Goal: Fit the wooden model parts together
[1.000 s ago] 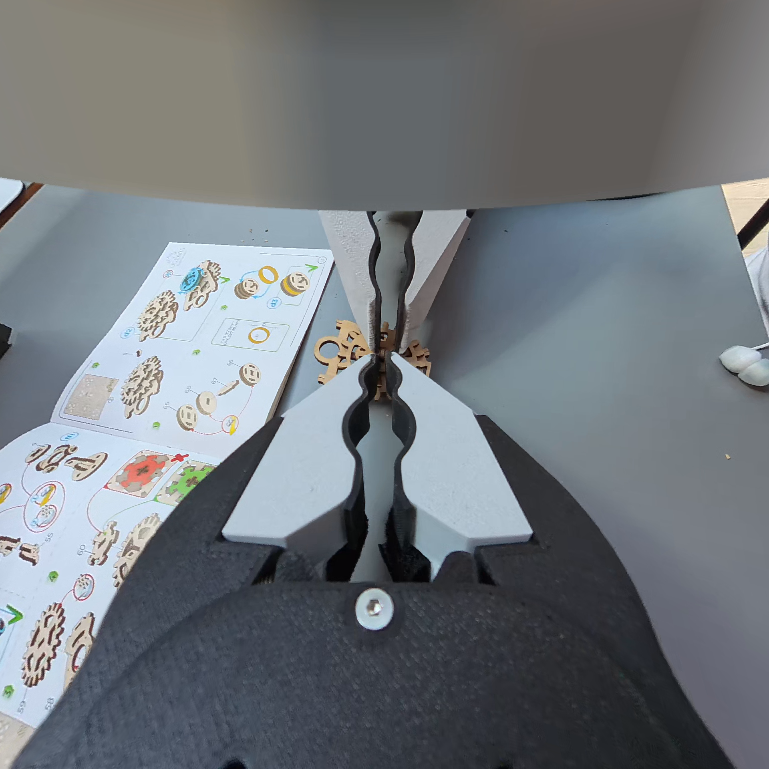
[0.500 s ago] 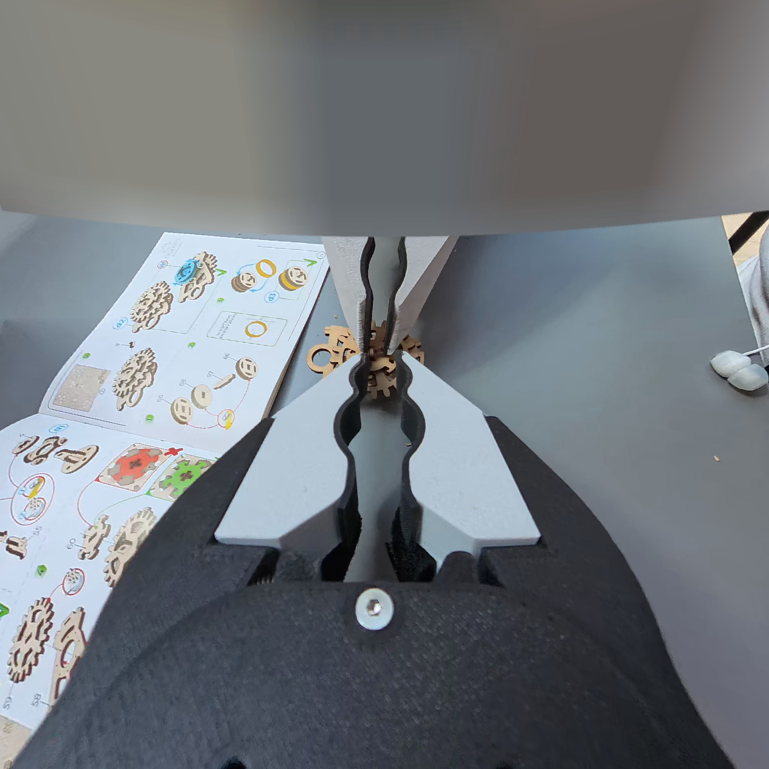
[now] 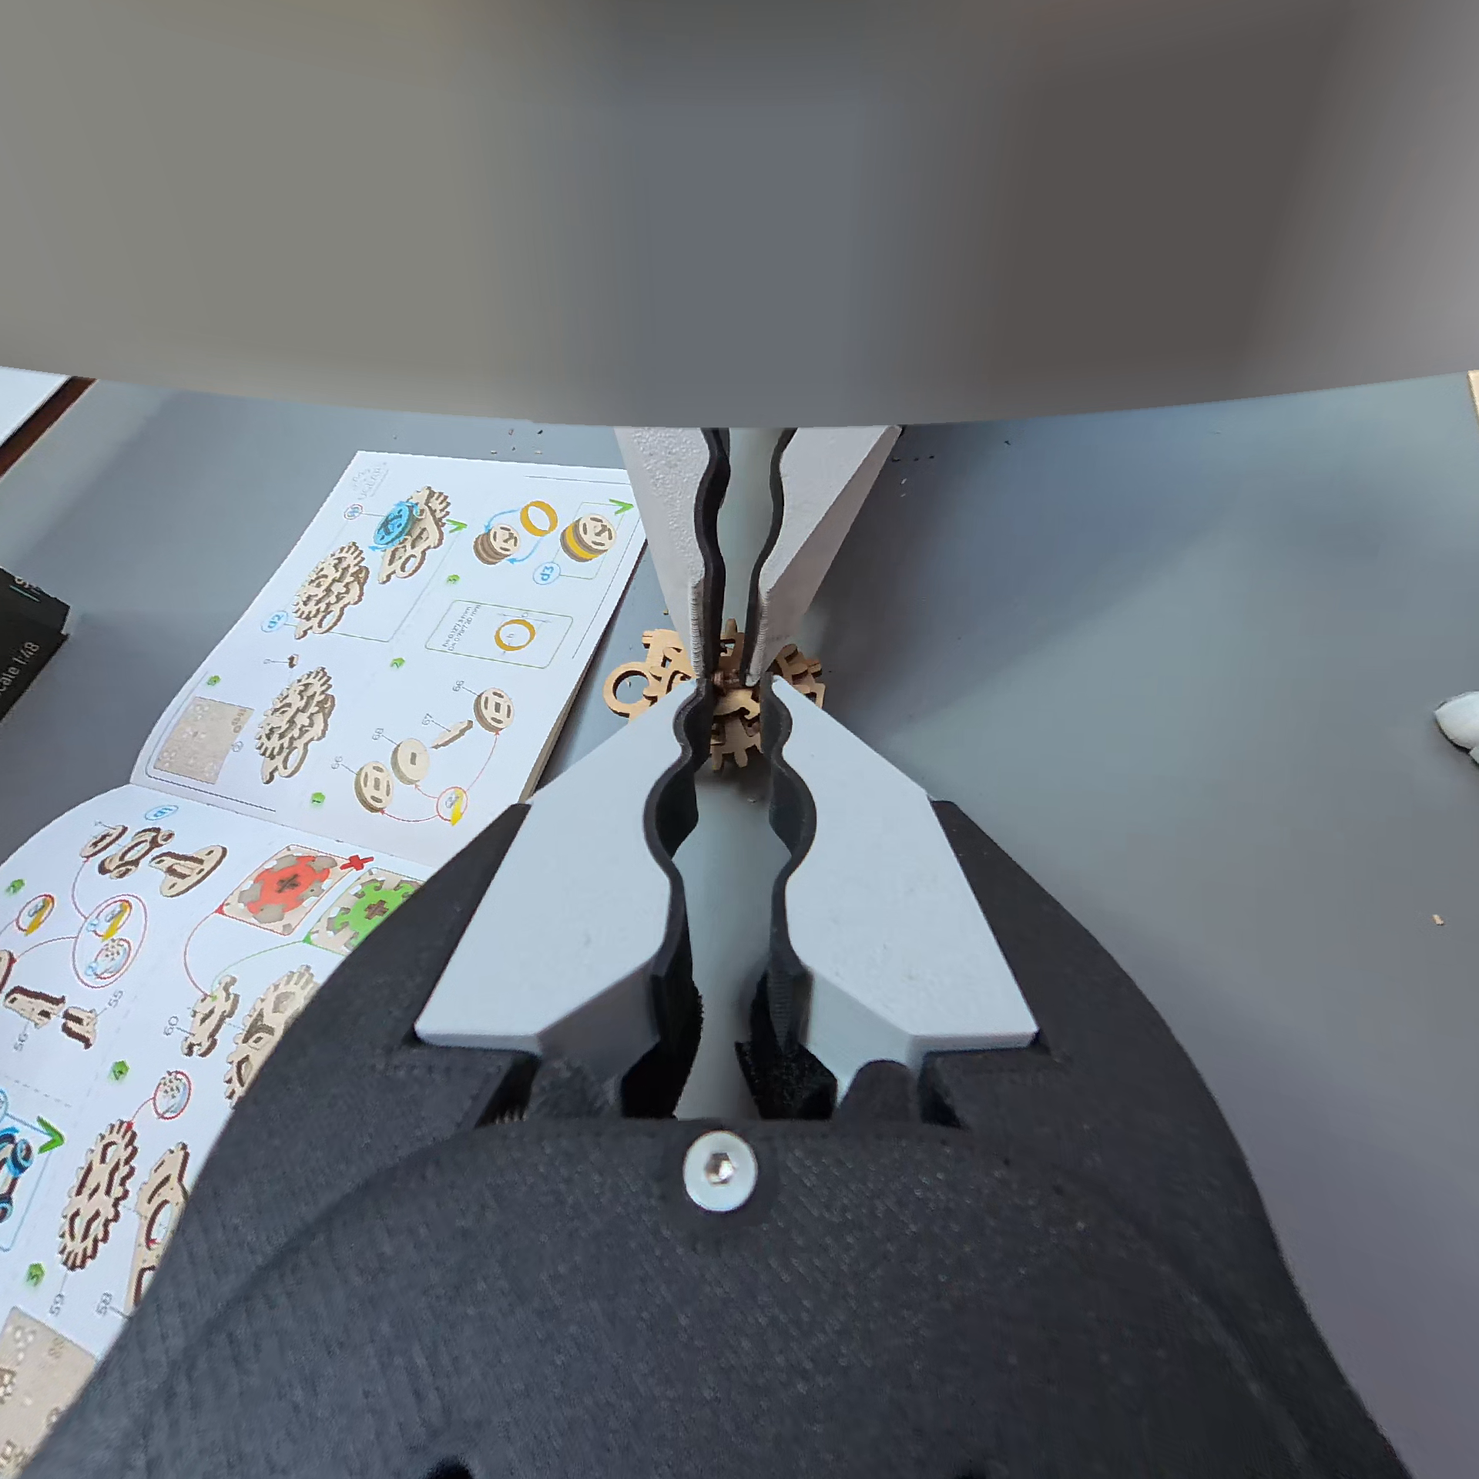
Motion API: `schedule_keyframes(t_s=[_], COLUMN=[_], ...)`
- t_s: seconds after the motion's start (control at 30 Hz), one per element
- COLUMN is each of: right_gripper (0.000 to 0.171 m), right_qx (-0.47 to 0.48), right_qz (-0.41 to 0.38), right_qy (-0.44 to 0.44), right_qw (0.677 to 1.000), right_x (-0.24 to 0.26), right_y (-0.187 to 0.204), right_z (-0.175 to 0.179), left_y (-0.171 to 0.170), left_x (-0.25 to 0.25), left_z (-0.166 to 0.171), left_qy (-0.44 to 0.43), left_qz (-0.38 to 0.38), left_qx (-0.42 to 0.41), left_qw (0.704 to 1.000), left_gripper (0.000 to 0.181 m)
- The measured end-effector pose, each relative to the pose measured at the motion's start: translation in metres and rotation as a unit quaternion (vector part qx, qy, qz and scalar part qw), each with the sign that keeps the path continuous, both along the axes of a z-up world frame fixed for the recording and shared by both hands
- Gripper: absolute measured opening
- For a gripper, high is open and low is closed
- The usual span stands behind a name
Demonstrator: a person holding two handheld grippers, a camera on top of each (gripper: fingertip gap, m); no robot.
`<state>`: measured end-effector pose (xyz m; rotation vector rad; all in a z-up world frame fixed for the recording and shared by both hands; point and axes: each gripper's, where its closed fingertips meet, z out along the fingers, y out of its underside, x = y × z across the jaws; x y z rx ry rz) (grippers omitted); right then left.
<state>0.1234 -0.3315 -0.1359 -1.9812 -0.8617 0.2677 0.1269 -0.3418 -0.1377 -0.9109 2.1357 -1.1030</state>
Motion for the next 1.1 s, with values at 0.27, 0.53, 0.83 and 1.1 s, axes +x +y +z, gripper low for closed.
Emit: schedule_keyframes(t_s=[0.27,0.53,0.83,1.1], right_gripper=[0.005,0.006,0.006,0.006], right_qx=[0.003,-0.005,-0.062,-0.116], right_qz=[-0.005,0.000,0.010,0.042], right_qy=[-0.007,-0.031,-0.097,-0.163], right_qw=[1.000,1.000,0.993,0.979], right_x=[0.0004,0.0012,0.0016,0.0032], right_y=[-0.0001,-0.0016,-0.0051,-0.0056], right_z=[0.0002,-0.0001,-0.0012,-0.0022], left_y=[-0.0002,-0.0021,-0.0054,-0.0050], left_x=[0.0004,0.0007,0.0005,0.0022], left_z=[-0.0004,0.0002,0.0011,0.0010], left_qy=[0.005,-0.001,0.004,-0.004], left_qz=[0.021,0.020,0.012,0.018], left_qx=[-0.005,-0.001,-0.010,0.000], left_qw=[1.000,1.000,1.000,1.000], left_gripper=[0.009,0.010,0.011,0.011])
